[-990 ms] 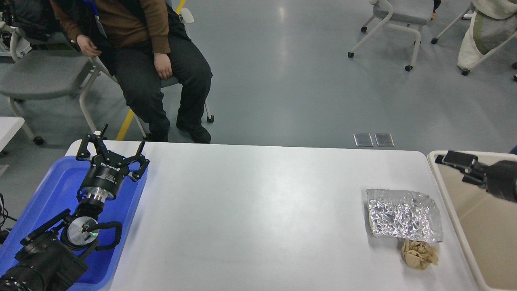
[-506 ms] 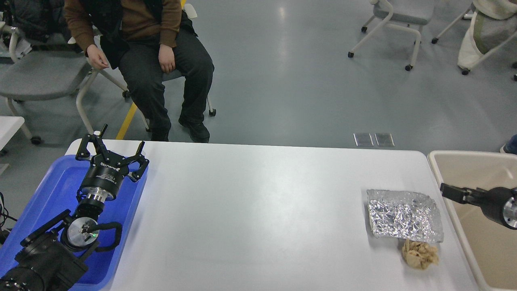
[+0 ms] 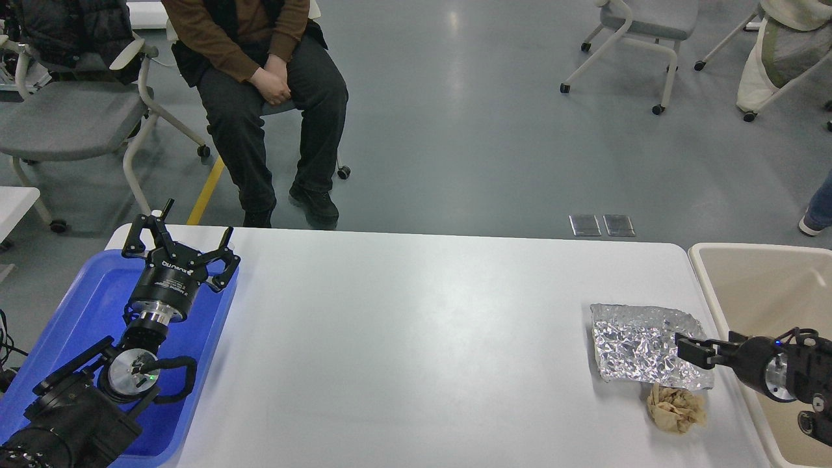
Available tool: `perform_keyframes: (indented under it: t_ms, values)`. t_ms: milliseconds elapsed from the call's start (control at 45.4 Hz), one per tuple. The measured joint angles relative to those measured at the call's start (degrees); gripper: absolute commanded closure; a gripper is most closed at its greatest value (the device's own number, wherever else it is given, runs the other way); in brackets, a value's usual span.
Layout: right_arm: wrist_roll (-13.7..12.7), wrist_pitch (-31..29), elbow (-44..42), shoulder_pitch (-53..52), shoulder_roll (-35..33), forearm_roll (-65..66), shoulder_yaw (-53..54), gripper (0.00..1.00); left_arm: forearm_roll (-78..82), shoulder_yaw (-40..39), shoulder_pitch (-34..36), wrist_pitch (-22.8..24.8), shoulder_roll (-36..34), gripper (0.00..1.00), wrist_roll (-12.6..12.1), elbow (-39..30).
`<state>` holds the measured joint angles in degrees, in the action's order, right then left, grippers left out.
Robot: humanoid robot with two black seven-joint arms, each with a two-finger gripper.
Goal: Tidy desktop
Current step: 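Push the right gripper against the silver foil wrapper and close on it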
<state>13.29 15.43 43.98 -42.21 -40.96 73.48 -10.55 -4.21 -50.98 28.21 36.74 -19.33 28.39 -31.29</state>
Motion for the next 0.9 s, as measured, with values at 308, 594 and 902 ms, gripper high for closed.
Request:
perform_keyframes:
  t_ms: [308,594,902]
  values:
    - [0.36,0.95,-5.06,1.54,3.49,-1.33,-0.88,0.0,0.0,0.05,0.01,0.0,0.0,0.0,0.0,0.0]
    - [1.36,1.02,-7.51,2.16,4.93,-5.36,-1.1,0.1,0.0,0.08,0.01,0.0,0.0,0.0,0.0,0.0]
    - [3.6,1.14,-8.17,2.76,5.58,-7.07,-1.28,0.39,0.0,0.09,0.01,0.0,0.0,0.0,0.0,0.0]
